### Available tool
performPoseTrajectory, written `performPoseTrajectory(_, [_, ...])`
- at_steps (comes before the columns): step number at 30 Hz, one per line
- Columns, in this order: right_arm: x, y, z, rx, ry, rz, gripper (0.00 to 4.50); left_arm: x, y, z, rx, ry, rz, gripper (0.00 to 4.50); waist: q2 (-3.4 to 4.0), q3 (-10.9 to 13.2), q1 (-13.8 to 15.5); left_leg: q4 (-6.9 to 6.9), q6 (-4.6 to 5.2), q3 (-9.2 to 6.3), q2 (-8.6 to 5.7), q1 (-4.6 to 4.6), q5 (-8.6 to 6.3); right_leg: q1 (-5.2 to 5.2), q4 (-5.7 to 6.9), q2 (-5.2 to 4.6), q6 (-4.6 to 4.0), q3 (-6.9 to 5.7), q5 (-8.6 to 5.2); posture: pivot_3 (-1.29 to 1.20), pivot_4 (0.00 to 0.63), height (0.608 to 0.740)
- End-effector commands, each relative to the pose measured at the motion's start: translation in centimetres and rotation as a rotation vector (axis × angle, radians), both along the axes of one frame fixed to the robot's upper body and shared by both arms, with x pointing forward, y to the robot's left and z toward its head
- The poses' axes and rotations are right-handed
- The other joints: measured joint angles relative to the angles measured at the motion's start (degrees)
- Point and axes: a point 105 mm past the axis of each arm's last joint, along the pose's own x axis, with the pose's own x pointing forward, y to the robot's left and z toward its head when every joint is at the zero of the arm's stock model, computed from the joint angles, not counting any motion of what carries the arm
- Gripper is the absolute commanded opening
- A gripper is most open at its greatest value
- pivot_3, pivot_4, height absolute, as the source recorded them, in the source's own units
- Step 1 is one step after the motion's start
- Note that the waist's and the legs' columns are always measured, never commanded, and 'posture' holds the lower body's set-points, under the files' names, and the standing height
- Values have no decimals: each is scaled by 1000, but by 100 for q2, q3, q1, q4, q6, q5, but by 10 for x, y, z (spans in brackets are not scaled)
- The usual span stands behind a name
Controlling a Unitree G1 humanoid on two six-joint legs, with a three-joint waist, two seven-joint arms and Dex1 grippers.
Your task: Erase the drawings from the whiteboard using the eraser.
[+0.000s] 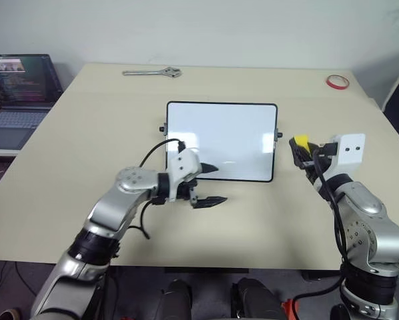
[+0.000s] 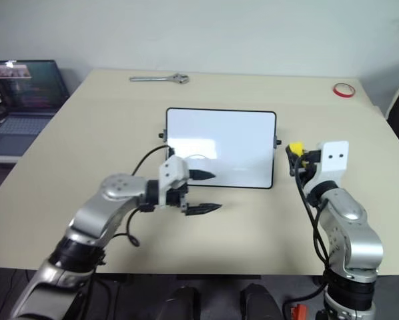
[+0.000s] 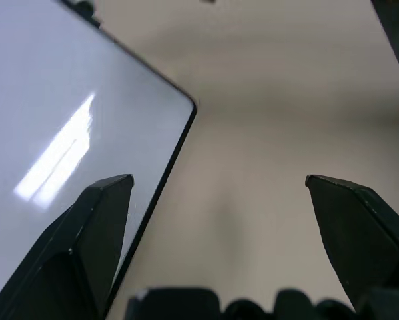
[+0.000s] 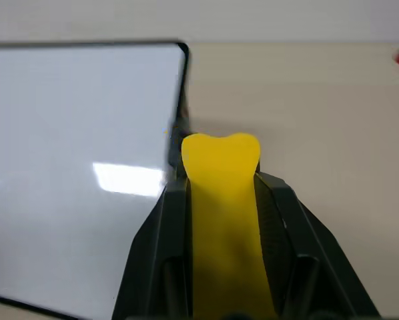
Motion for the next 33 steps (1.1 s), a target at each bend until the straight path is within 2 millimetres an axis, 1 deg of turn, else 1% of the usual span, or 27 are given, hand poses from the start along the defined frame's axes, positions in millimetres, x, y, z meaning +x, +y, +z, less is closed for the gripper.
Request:
performPoseTrajectory(1, [-2, -7, -19, -59, 70, -37, 976, 6, -23, 17, -18, -39, -65, 4500, 0, 0, -30, 1, 0, 1, 1, -1, 0, -1, -2, 8, 0, 1, 0, 0, 150, 740])
performPoseTrajectory(4, [0, -9, -31, -51, 114, -55, 976, 9, -39, 27, -16, -42, -113, 4500, 1, 1, -83, -3, 2, 7, 0, -3, -1, -3, -4, 8, 0, 4, 0, 0, 150, 740])
performPoseTrajectory(6, [3, -14, -39, -42, 138, -87, 976, 8, -49, 30, -9, -46, -160, 4500, 1, 1, -95, -5, 2, 8, 0, -5, -1, -5, -4, 8, 0, 4, 0, 0, 150, 740])
performPoseTrajectory(8, [9, -19, -46, -19, 159, -116, 976, 3, -56, 25, 14, -31, -215, 4500, 1, 1, -98, -4, 2, 7, -1, -5, -1, -5, -5, 8, 0, 3, 0, 0, 150, 740])
performPoseTrajectory(10, [13, -21, -50, -1, 172, -128, 976, -2, -57, 19, 38, -20, -260, 4500, 2, 1, -103, -4, 2, 9, -3, -4, -1, -4, -4, 8, 0, 3, 0, 0, 150, 740])
performPoseTrajectory(12, [18, -24, -50, 13, 172, -151, 1685, -5, -56, 13, 67, -19, -283, 4500, 2, 1, -105, -4, 2, 9, -2, -4, -1, -4, -4, 8, 0, 4, 0, 0, 150, 740])
performPoseTrajectory(13, [20, -25, -50, 17, 171, -162, 1864, -6, -55, 11, 75, -19, -287, 4500, 2, 1, -105, -3, 1, 7, -2, -4, -1, -4, -4, 8, 0, 4, 0, 0, 150, 740])
performPoseTrajectory(15, [23, -28, -50, 32, 163, -175, 2439, -6, -53, 9, 79, -19, -283, 4500, 2, 1, -103, -4, 1, 7, -1, -4, -1, -4, -3, 8, 0, 6, 0, 0, 150, 740])
performPoseTrajectory(18, [27, -31, -43, 62, 126, -192, 3489, -5, -43, 6, 61, -4, -230, 4500, 4, 2, -105, -4, 1, 7, -1, -4, -1, -4, -4, 7, 0, 7, 0, 0, 150, 740])
performPoseTrajectory(19, [28, -31, -39, 85, 105, -195, 3900, -3, -39, 5, 54, 0, -205, 4500, 5, 2, -107, -4, 1, 7, -1, -4, -1, -4, -4, 6, 0, 8, 0, 0, 150, 740])
performPoseTrajectory(20, [29, -30, -33, 123, 68, -186, 4293, -2, -33, 1, 46, 11, -167, 4500, 5, 2, -109, -4, 2, 7, 0, -4, -1, -4, -4, 6, 0, 9, 0, 0, 150, 740])
performPoseTrajectory(21, [28, -30, -25, 150, 26, -181, 4463, 0, -27, -2, 34, 15, -129, 4500, 5, 3, -114, -4, 2, 8, 1, -4, -1, -4, -3, 6, 0, 10, 0, 0, 150, 740])
performPoseTrajectory(23, [24, -30, -2, 130, -90, -155, 4463, 5, -9, -7, -18, 35, -11, 4500, 8, 3, -119, -4, 2, 5, 4, -4, -1, -5, -1, 6, 0, 8, 0, 0, 150, 740])
performPoseTrajectory(24, [19, -29, 9, 110, -144, -132, 4463, 6, 4, -10, -39, 37, 52, 4500, 10, 4, -124, -4, 2, 6, 5, -3, -1, -5, -1, 4, -1, 10, 0, 0, 150, 740])
performPoseTrajectory(25, [15, -26, 17, 102, -182, -102, 4463, 5, 16, -12, -58, 48, 106, 4500, 11, 4, -127, -5, 2, 6, 7, -3, -1, -6, -2, -4, 0, 11, 0, 0, 150, 740])
performPoseTrajectory(27, [5, -17, 28, 96, -232, -32, 4463, 0, 35, -16, -104, 66, 209, 4500, 11, 4, -117, -6, 2, 3, 9, -5, -2, -7, -3, -6, -1, 7, 0, 0, 150, 740])
performPoseTrajectory(28, [0, -14, 29, 75, -245, -3, 4463, -3, 43, -17, -133, 71, 266, 4500, 11, 4, -107, -5, 1, -1, 15, -5, -2, -7, -5, -8, -1, 6, 0, 0, 150, 740])
performPoseTrajectory(29, [-7, -9, 27, 18, -260, 31, 4463, -3, 56, -17, -183, 74, 365, 4500, 11, 4, -95, -5, 1, -4, 19, -6, -2, -5, -5, -12, -1, 3, -1, 0, 150, 740])
performPoseTrajectory(30, [-14, -5, 20, -41, -272, 60, 4463, -1, 72, -17, -240, 71, 487, 4500, 10, 3, -80, -5, 1, -4, 18, -6, -2, -4, -6, -14, 0, 3, -1, 0, 150, 740])
performPoseTrajectory(31, [-20, -3, 11, -57, -277, 100, 4463, 0, 86, -18, -285, 60, 602, 4500, 9, 3, -53, -4, 1, -6, 20, -3, -3, 1, -10, -20, 2, 3, -2, 0, 150, 740])
performPoseTrajectory(33, [-32, -3, -8, -32, -258, 109, 4463, -1, 111, -22, -344, 43, 799, 4500, 9, 2, 14, -1, 1, -8, 18, -1, -3, 8, -12, -25, 5, -1, -4, 0, 150, 740])
